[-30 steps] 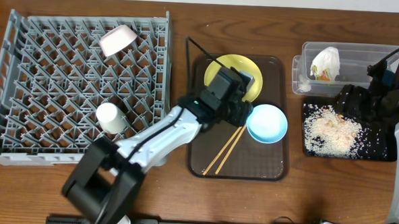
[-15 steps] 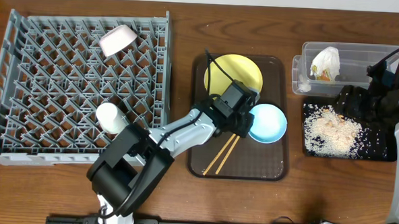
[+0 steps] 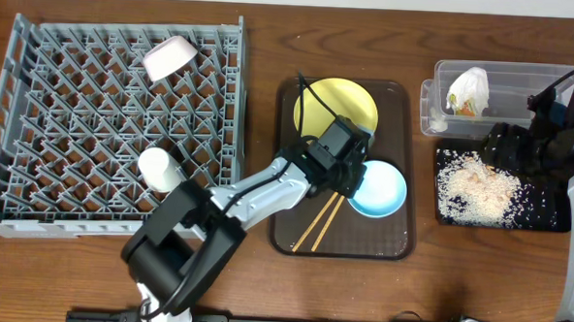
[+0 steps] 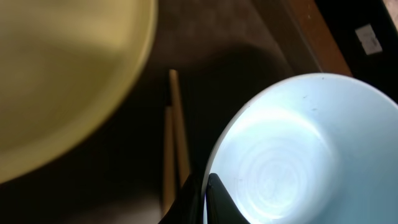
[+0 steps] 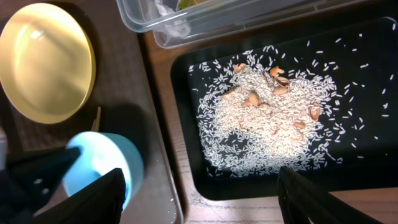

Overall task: Sort waste into correct bins and load items into the dishwasher rack
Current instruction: 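Lift the light blue bowl and carry it left over the rack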

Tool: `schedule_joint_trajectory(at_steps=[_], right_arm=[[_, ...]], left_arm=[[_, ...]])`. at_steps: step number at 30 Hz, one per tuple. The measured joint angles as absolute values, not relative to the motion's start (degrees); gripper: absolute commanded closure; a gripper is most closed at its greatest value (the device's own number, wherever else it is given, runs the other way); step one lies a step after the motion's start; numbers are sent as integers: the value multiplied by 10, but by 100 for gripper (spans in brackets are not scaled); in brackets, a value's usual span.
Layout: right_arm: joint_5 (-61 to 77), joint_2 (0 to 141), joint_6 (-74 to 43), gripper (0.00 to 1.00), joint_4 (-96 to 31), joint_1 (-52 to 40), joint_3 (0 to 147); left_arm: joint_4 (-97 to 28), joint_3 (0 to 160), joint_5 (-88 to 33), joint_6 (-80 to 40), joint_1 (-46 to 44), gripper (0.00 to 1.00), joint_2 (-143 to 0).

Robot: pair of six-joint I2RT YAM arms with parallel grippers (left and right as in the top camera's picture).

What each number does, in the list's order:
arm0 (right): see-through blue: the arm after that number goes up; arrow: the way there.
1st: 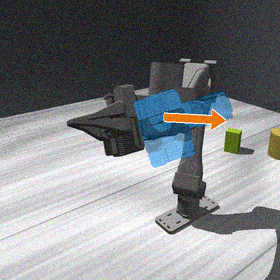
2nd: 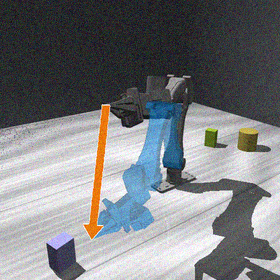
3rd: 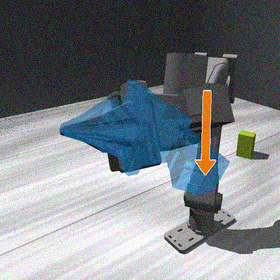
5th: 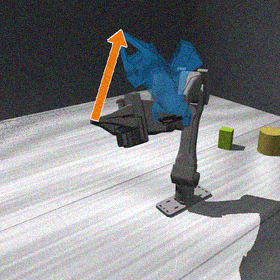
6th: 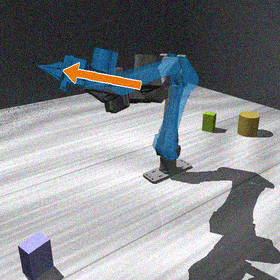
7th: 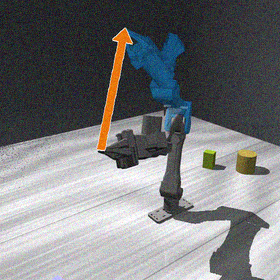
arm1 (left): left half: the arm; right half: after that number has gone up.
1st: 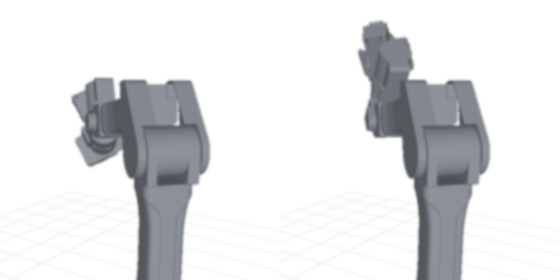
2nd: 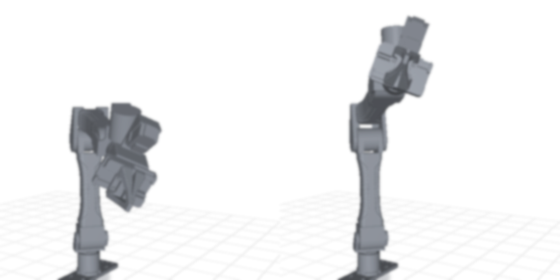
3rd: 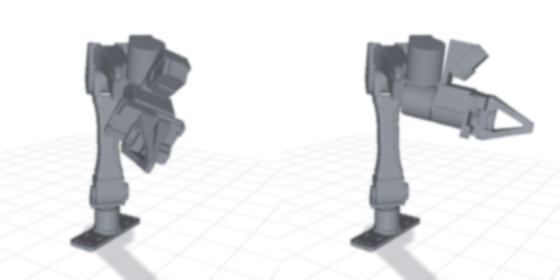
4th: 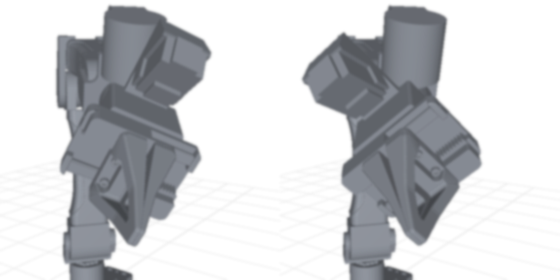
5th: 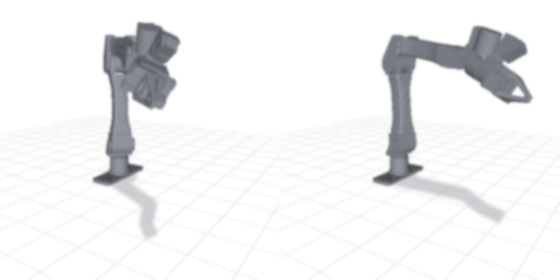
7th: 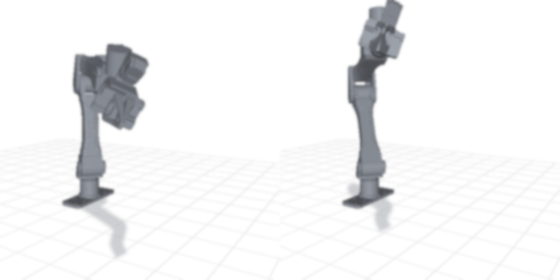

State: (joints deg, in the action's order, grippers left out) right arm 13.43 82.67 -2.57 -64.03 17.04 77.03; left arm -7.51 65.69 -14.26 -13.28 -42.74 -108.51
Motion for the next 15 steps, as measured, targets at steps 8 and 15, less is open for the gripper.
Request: schedule_joint_trajectory(at_steps=[8, 15], right_arm=[[135, 827, -26, 24, -641, 170, 770], [134, 827, -26, 24, -641, 170, 770]], left_arm=[[-135, 656, -43, -110, -380, 94, -948], [-167, 656, 133, -48, -258, 94, -851]])
